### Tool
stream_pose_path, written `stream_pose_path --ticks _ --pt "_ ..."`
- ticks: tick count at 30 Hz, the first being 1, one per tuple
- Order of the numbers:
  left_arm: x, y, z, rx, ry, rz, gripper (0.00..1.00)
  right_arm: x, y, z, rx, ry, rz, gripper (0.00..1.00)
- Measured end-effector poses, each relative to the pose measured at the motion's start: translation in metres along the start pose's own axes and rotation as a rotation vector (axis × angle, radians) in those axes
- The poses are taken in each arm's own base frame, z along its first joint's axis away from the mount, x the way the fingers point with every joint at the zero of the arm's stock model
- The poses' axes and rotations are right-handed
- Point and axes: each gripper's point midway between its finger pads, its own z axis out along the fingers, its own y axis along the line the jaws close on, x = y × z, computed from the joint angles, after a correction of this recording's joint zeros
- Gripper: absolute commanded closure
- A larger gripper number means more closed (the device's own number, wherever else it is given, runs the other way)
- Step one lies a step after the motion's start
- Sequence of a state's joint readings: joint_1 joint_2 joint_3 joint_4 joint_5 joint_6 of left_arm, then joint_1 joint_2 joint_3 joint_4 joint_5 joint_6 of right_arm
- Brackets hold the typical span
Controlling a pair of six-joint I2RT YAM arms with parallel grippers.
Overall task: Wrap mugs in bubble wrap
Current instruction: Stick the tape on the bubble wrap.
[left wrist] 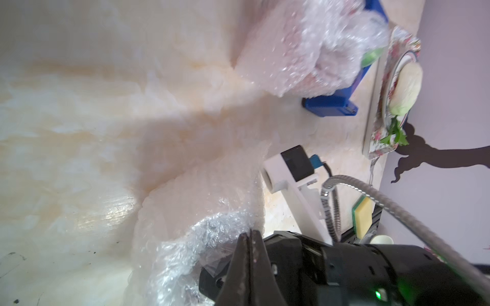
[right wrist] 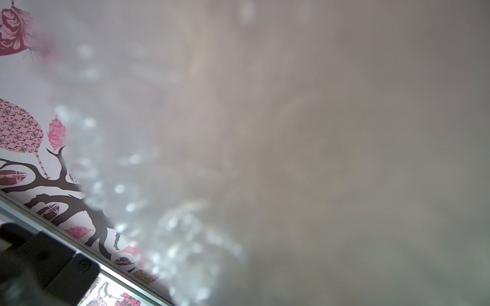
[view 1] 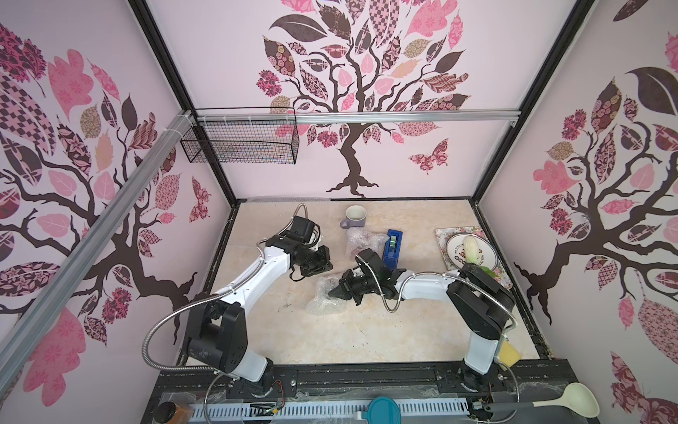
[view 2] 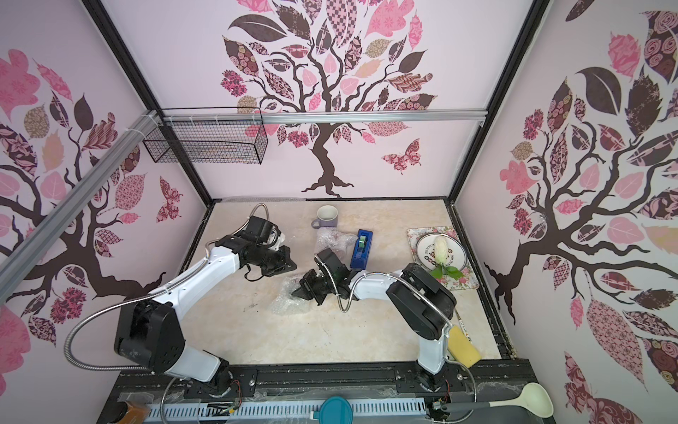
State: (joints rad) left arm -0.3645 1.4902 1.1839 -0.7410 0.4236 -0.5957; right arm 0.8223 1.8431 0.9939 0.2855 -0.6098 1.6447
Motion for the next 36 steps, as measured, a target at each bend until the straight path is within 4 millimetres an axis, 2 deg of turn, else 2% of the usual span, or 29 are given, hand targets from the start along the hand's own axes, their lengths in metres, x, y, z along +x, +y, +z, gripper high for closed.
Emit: stream_pose_path --ticks 3,8,14,20,25,36 --pt "-0.002 -0.007 -0.009 0.031 -0.018 -0.002 0.95 0.0 0.0 0.0 0.0 0.0 0.001 1.0" --pt "0.009 -0.015 -0.011 0.088 0.028 -0.026 1.0 0.0 0.0 0.0 0.0 0.0 0.001 1.0" --pt "0.04 -0.011 -0.015 0.111 0.12 -0.062 1.0 0.0 0.0 0.0 0.0 0.0 0.004 1.0" --pt "0.071 -0.015 -0.043 0.155 0.123 -0.061 1.0 -0.001 0.0 0.0 0.0 -0.004 0.005 1.0" --pt "0.104 0.003 -0.031 0.138 0.205 -0.132 1.0 -0.001 -0.001 0.0 0.005 -0.005 0.007 1.0" --pt "0.104 0.012 -0.007 0.125 0.239 -0.173 1.0 -0.001 -0.002 0.0 0.026 -0.013 0.013 1.0"
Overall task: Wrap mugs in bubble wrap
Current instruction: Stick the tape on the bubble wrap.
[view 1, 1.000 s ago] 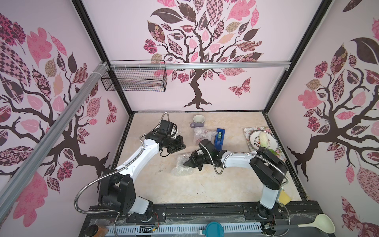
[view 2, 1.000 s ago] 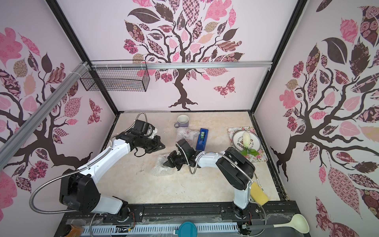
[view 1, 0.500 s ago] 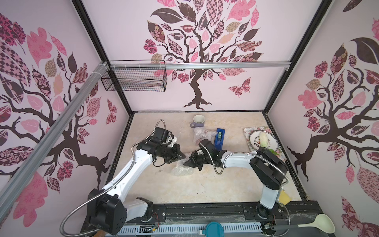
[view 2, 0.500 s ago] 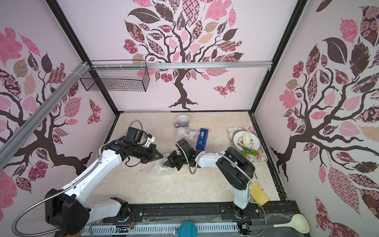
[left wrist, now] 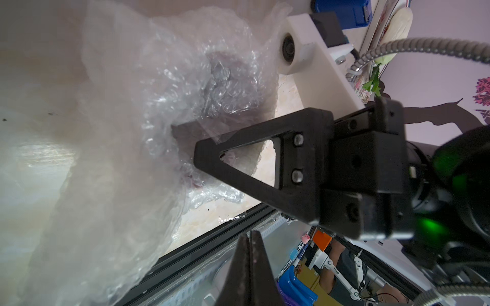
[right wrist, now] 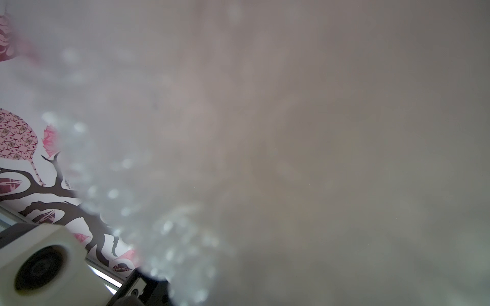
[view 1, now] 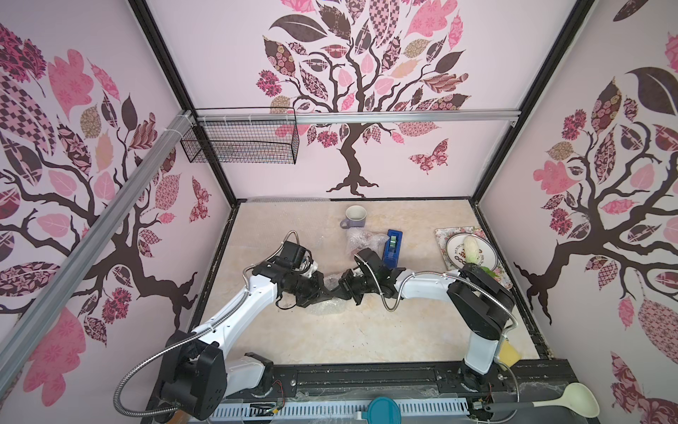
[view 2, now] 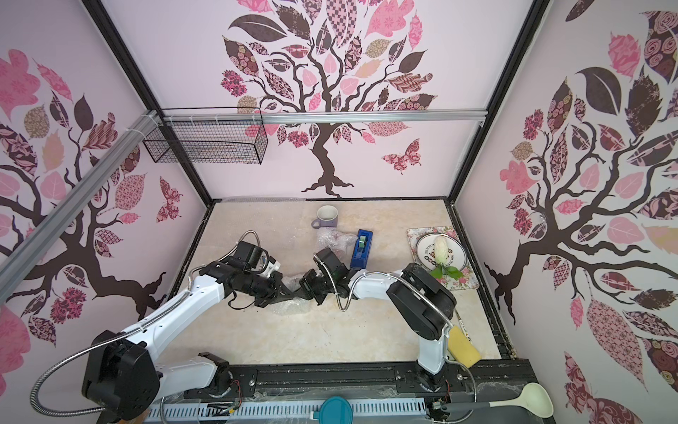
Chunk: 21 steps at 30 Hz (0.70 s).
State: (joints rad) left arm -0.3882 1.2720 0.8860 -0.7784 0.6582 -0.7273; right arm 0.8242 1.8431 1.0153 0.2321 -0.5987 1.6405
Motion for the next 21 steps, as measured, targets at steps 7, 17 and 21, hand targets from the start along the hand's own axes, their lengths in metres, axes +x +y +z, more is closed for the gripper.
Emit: stream_pose_path --ticks 7,17,21 --pt "-0.006 0.004 0.015 -0.005 0.01 0.0 1.0 0.001 -0.001 0.001 0.013 -0.002 0.001 1.0" --pt "-0.003 0.024 0.03 -0.053 0.044 -0.009 1.0 0.003 -0.001 0.003 0.027 -0.006 0.002 0.96" --pt "-0.004 0.024 0.032 -0.052 0.049 -0.007 1.0 0.005 0.002 0.003 0.025 -0.007 -0.004 0.79"
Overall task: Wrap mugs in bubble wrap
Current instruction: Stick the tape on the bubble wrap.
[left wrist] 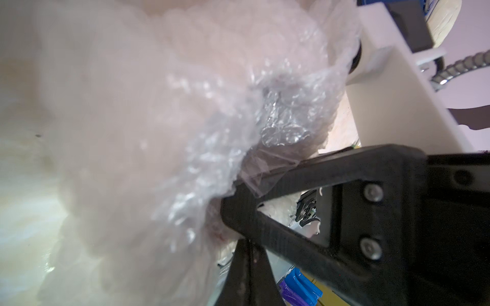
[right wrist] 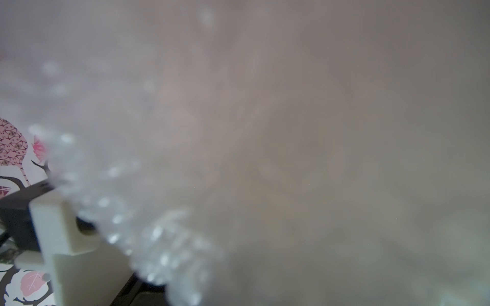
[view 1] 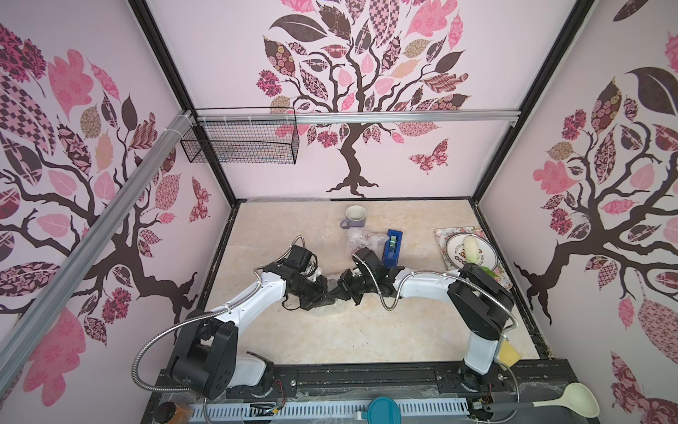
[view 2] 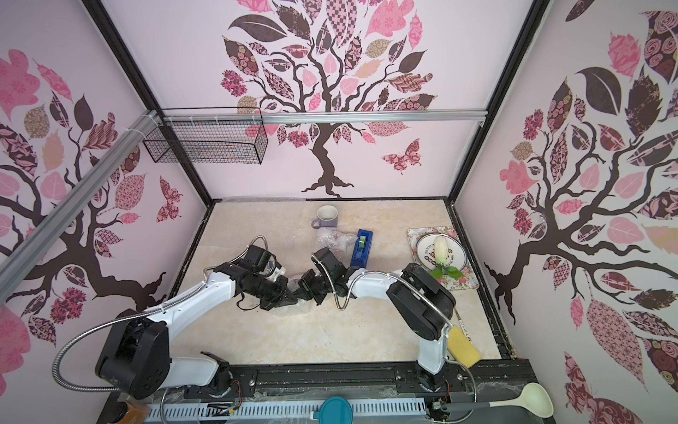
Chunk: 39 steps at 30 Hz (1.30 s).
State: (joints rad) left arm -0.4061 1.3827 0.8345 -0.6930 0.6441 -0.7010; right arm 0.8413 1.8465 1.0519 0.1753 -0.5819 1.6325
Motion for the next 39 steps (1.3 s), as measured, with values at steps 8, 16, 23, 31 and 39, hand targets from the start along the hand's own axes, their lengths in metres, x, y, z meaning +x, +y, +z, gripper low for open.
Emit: stream_pose_path --ticks 8,16,23,31,39 --pt "0.005 0.0 0.005 0.024 0.027 0.01 1.0 0.002 0.009 -0.003 0.017 -0.006 -0.028 0.56" --pt "0.01 0.001 0.009 0.034 0.045 0.02 1.0 0.0 0.0 -0.014 0.083 -0.007 -0.028 0.45" --pt "0.007 0.007 0.012 0.011 0.035 0.016 1.0 -0.004 -0.002 -0.026 0.147 -0.012 -0.03 0.37" --pt "-0.001 0.015 0.014 -0.031 0.032 -0.01 1.0 -0.014 -0.003 -0.041 0.196 -0.018 -0.028 0.28" --pt "-0.015 0.002 0.004 -0.028 -0.005 -0.008 1.0 -0.024 0.016 -0.048 0.198 -0.033 -0.061 0.22"
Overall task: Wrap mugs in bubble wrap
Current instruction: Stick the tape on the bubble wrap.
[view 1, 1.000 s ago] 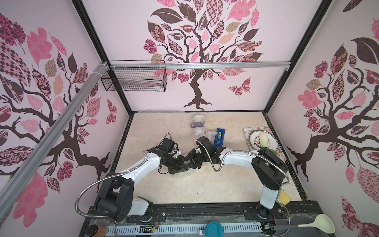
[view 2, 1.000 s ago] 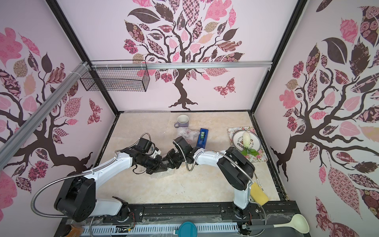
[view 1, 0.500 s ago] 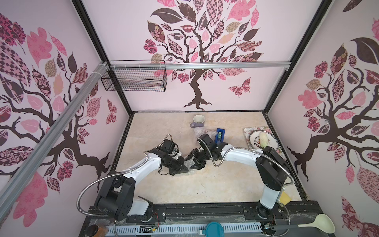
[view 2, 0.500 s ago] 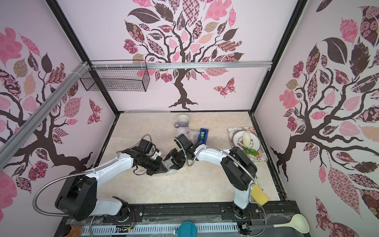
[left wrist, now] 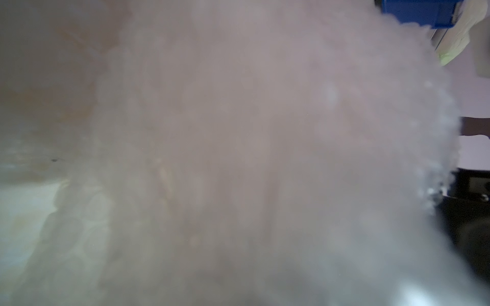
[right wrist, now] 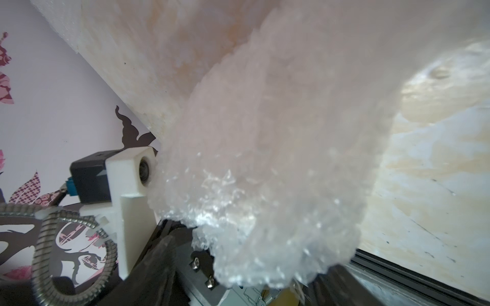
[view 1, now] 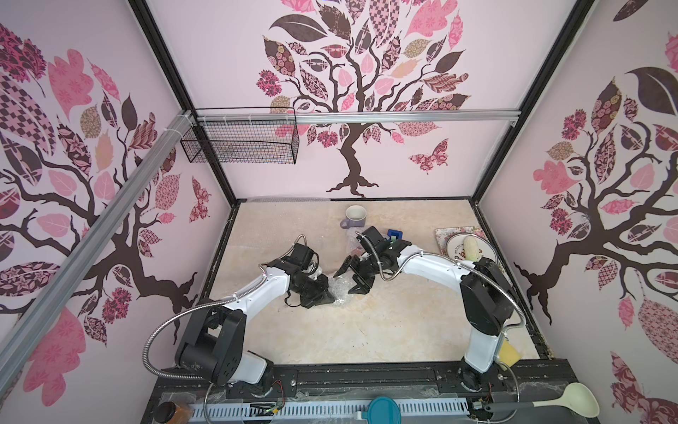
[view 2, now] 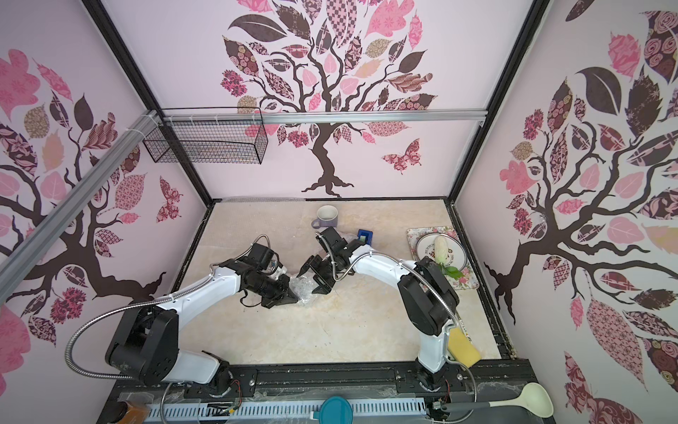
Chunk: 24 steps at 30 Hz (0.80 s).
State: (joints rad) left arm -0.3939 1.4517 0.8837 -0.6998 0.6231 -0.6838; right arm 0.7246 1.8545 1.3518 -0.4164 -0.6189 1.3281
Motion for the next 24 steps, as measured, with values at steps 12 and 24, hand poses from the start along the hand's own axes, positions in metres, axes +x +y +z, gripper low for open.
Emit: stream_pose_path --ticks 12,24 --pt "-0.009 -0.037 -0.022 0.095 -0.02 0.024 1.0 -0.009 0.016 0.004 -0.02 0.002 -0.023 0.19" --pt "-0.042 -0.061 -0.111 0.084 -0.274 0.128 0.79 -0.021 0.017 -0.006 -0.02 -0.017 -0.043 0.17"
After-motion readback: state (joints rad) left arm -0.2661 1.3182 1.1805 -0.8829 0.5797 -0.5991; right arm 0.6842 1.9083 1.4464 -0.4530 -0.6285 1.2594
